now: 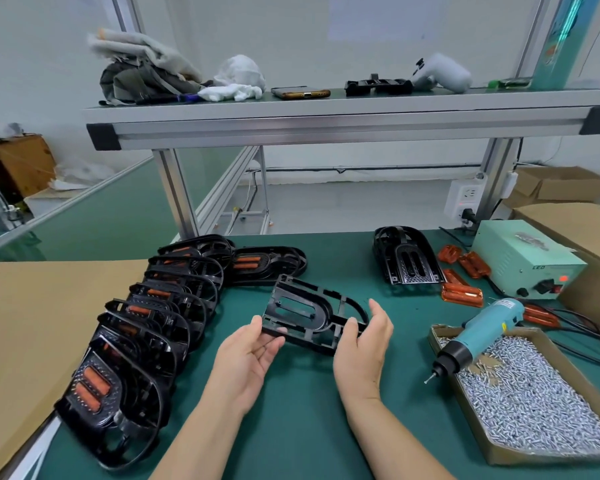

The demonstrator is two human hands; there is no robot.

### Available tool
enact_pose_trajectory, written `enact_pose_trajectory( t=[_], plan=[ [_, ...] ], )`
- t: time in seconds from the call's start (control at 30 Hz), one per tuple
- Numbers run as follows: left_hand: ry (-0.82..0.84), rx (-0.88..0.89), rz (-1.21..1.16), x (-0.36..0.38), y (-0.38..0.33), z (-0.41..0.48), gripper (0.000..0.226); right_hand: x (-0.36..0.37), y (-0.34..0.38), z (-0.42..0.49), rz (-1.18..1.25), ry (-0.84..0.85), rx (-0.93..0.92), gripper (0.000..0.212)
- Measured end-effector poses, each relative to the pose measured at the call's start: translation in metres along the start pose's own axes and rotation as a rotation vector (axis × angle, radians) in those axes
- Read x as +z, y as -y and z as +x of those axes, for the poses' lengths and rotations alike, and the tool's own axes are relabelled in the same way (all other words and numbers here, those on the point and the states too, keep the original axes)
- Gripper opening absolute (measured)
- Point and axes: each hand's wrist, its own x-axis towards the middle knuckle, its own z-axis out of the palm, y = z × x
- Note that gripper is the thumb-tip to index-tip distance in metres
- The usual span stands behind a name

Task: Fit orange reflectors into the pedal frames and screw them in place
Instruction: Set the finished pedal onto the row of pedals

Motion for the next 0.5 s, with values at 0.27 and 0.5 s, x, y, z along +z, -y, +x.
enact_pose_trajectory(
  t=[0.27, 0.5],
  plan=[
    [-0.118, 0.011, 0.517, -0.011, -0.003, -0.012, 0.023, -0.002, 0.003, -0.006, -0.270, 0.176, -0.016, 0.046],
    [-0.238, 0.377, 1.280, -0.014, 0.003, -0.022, 0.042, -0.007, 0.007, -0.012, -0.344, 0.193, -0.024, 0.048]
  ],
)
